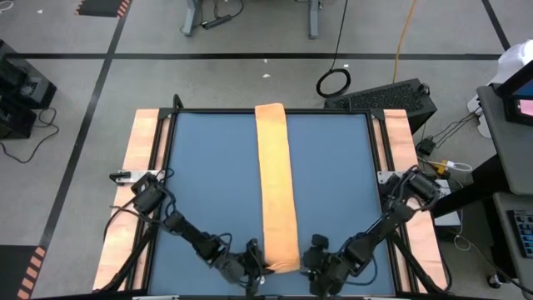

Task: Roll towel into tight, uniform cylinder
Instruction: Roll the orange microfiber cloth

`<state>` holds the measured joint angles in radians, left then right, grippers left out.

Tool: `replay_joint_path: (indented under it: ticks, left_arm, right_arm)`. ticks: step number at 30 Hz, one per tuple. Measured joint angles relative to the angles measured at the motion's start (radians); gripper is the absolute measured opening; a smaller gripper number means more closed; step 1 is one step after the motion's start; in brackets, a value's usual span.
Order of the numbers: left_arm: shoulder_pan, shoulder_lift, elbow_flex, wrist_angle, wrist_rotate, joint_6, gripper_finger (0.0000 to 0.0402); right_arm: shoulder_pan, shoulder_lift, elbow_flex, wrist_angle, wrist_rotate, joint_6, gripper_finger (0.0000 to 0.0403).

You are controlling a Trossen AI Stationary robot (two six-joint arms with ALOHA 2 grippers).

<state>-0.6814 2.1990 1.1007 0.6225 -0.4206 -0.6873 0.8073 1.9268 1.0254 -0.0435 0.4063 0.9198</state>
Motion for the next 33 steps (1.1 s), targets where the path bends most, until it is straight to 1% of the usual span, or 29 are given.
replay_joint_path:
  ticks: [2,4,6,9,12,16,20,25,33]
  left_arm:
    - [0.01,-0.002,-0.005,0.004,0.008,-0.022,0.0015]
    - [0.022,-0.003,-0.007,0.017,0.018,-0.03,0.0016]
    - [0.039,-0.003,-0.007,0.042,0.045,-0.032,0.0016]
    - [0.077,-0.003,-0.007,0.057,0.113,-0.043,0.0016]
    - [0.108,-0.004,-0.007,0.059,0.169,-0.055,0.0016]
    - [0.139,-0.004,-0.006,0.06,0.222,-0.059,0.0017]
    - [0.154,-0.004,-0.006,0.06,0.244,-0.065,0.0017]
    - [0.156,-0.003,-0.006,0.057,0.248,-0.066,0.0017]
    - [0.158,-0.002,-0.006,0.04,0.249,-0.087,0.0017]
  right_arm:
    - [0.011,-0.032,-0.002,-0.037,0.038,-0.032,0.0195]
    - [0.028,-0.052,-0.001,-0.027,0.078,-0.1,0.0204]
    - [0.047,-0.049,-0.001,0.019,0.116,-0.209,0.021]
    - [0.07,-0.026,-0.001,0.107,0.158,-0.377,0.0212]
    - [0.085,-0.013,-0.001,0.134,0.236,-0.465,0.0213]
    - [0.098,0.002,-0.001,0.137,0.318,-0.503,0.0216]
    - [0.09,0.043,-0.001,0.129,0.294,-0.485,0.0219]
    - [0.066,0.091,-0.001,0.13,0.305,-0.442,0.0219]
    - [0.065,0.093,-0.001,0.138,0.323,-0.487,0.022]
